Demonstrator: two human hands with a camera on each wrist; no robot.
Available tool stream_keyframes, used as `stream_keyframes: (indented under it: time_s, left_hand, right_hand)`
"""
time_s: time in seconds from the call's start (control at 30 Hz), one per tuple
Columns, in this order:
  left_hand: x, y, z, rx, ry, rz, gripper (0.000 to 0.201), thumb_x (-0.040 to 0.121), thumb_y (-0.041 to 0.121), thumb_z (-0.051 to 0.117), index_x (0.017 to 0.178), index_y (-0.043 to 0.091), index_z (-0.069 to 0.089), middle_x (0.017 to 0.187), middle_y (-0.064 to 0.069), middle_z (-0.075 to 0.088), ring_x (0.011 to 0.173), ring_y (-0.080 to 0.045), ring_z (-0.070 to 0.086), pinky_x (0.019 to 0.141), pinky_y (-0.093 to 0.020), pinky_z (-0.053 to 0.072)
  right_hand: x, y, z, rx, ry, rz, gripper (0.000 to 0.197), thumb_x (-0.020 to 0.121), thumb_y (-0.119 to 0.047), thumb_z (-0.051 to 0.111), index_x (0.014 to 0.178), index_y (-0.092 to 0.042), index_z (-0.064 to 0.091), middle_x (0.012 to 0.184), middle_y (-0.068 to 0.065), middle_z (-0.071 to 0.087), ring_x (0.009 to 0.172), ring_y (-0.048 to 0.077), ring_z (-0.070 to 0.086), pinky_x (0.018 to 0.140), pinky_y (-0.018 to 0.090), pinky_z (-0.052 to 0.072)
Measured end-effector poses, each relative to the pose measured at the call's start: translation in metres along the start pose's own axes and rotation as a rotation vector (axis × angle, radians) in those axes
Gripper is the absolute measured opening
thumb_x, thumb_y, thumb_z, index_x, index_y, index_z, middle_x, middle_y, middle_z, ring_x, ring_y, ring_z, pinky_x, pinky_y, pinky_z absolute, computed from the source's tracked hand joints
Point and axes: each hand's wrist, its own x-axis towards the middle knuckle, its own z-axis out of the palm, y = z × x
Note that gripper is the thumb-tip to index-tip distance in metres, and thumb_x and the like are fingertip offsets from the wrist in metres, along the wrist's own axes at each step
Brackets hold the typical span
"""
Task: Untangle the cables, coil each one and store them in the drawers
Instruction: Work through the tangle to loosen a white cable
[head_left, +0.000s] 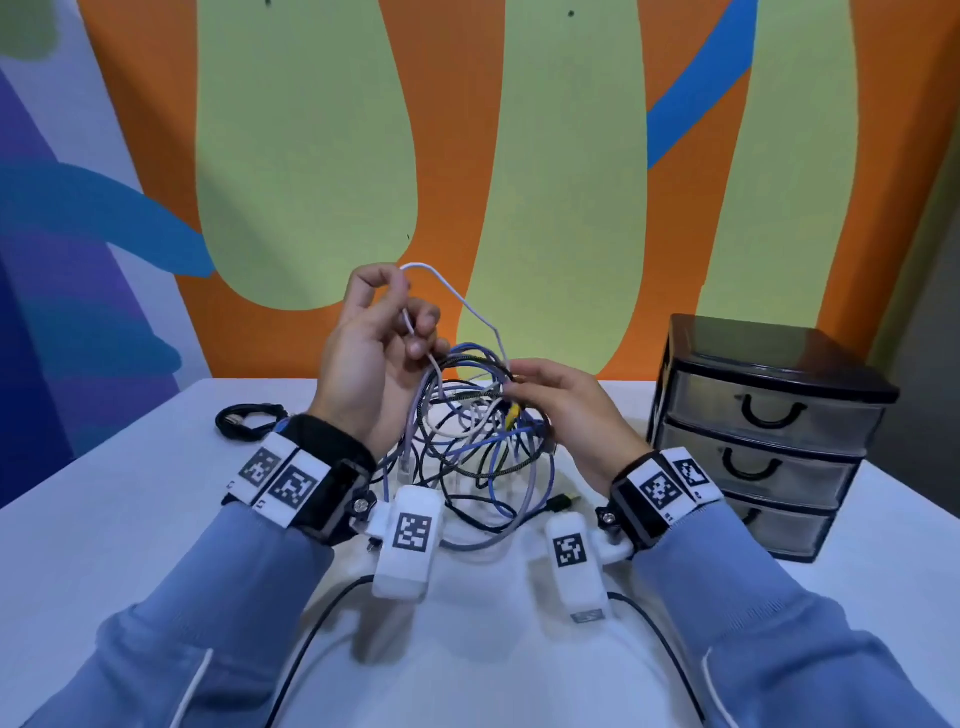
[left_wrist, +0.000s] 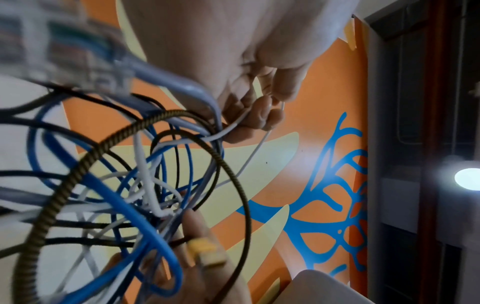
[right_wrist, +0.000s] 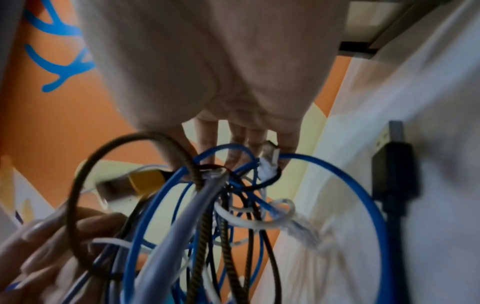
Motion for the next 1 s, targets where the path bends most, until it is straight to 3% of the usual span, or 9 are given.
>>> stream_keyframes:
  time_s: [0.13, 0.27, 0.37, 0.43, 0.53, 0.63, 0.73, 0.87, 1.0]
  left_hand:
    - [0.002, 0.0, 0.002, 0.101, 0.09, -0.047, 0.014, 0.109, 0.022, 0.054, 0.096, 0.021, 0.051, 0.065, -0.003, 0.043, 0.051, -0.015, 0.029, 0.063, -0.03, 0.044]
    - [0.004, -0.002, -0.002, 0.547, 0.117, -0.017, 0.024, 0.101, 0.04, 0.069, 0.095, 0.021, 0.055, 0.064, -0.001, 0.05, 0.046, -0.013, 0.037, 0.055, -0.031, 0.038]
    - [0.003, -0.002, -0.004, 0.757, 0.07, 0.081, 0.038, 0.094, 0.057, 0.073, 0.096, 0.02, 0.062, 0.072, 0.0, 0.06, 0.052, -0.014, 0.05, 0.056, -0.032, 0.045]
    - [0.003, 0.001, -0.005, 0.876, 0.093, 0.204, 0.042, 0.086, 0.066, 0.074, 0.099, 0.027, 0.068, 0.085, 0.001, 0.066, 0.063, -0.016, 0.061, 0.066, -0.033, 0.052]
    - [0.003, 0.005, -0.004, 1.171, 0.05, 0.438, 0.045, 0.081, 0.066, 0.077, 0.114, 0.037, 0.072, 0.112, 0.004, 0.058, 0.093, -0.011, 0.064, 0.082, -0.028, 0.052]
    - [-0.001, -0.001, 0.002, 1.322, -0.205, 0.442, 0.041, 0.084, 0.066, 0.074, 0.112, 0.036, 0.078, 0.098, 0.008, 0.065, 0.086, -0.013, 0.063, 0.077, -0.038, 0.055]
    - [-0.004, -0.009, 0.007, 1.225, -0.273, 0.47, 0.019, 0.095, 0.045, 0.074, 0.094, 0.027, 0.083, 0.069, 0.007, 0.067, 0.064, -0.016, 0.056, 0.058, -0.038, 0.046]
    - [-0.009, -0.004, 0.016, 0.869, -0.221, 0.494, 0.017, 0.103, 0.021, 0.07, 0.09, 0.013, 0.078, 0.069, 0.012, 0.063, 0.065, -0.01, 0.054, 0.063, -0.028, 0.042]
    - [-0.007, -0.003, 0.015, 0.676, -0.095, 0.511, 0.022, 0.107, 0.017, 0.061, 0.093, 0.004, 0.07, 0.071, -0.007, 0.057, 0.065, -0.02, 0.05, 0.064, -0.03, 0.042]
  right_hand:
    - [0.002, 0.005, 0.0, -0.031, 0.077, -0.068, 0.004, 0.095, -0.017, 0.075, 0.096, -0.02, 0.074, 0.099, 0.01, 0.071, 0.08, 0.019, 0.068, 0.069, 0.025, 0.053]
    - [-0.002, -0.001, 0.0, -0.014, 0.06, -0.149, 0.011, 0.092, -0.007, 0.075, 0.092, -0.016, 0.069, 0.091, 0.011, 0.061, 0.078, 0.019, 0.062, 0.064, 0.019, 0.051]
    - [-0.003, 0.0, 0.003, -0.084, 0.028, -0.234, 0.016, 0.088, -0.009, 0.082, 0.094, -0.02, 0.072, 0.089, 0.022, 0.062, 0.078, 0.022, 0.061, 0.071, 0.037, 0.052]
    - [-0.003, 0.001, 0.003, -0.153, 0.047, -0.292, 0.018, 0.085, -0.012, 0.086, 0.095, -0.023, 0.076, 0.094, 0.028, 0.068, 0.08, 0.021, 0.061, 0.08, 0.04, 0.055]
    - [-0.004, -0.002, 0.004, -0.226, 0.134, -0.371, 0.022, 0.08, -0.013, 0.089, 0.096, -0.023, 0.079, 0.094, 0.011, 0.073, 0.082, 0.011, 0.06, 0.082, 0.027, 0.052]
    - [-0.006, -0.006, 0.005, -0.312, 0.199, -0.476, 0.023, 0.082, -0.016, 0.088, 0.101, -0.026, 0.081, 0.093, -0.002, 0.068, 0.087, 0.012, 0.061, 0.08, 0.029, 0.053]
    - [-0.005, -0.007, 0.004, -0.353, 0.224, -0.518, 0.026, 0.083, -0.012, 0.086, 0.106, -0.022, 0.082, 0.093, -0.009, 0.061, 0.083, 0.006, 0.058, 0.075, 0.027, 0.052]
    - [-0.002, -0.007, 0.001, -0.444, 0.315, -0.483, 0.044, 0.078, -0.009, 0.087, 0.118, -0.024, 0.078, 0.093, -0.009, 0.058, 0.08, 0.001, 0.05, 0.074, 0.016, 0.04]
    - [0.003, -0.002, -0.004, -0.483, 0.379, -0.403, 0.062, 0.081, -0.01, 0.084, 0.137, -0.03, 0.064, 0.106, -0.005, 0.056, 0.093, 0.011, 0.054, 0.086, 0.035, 0.053]
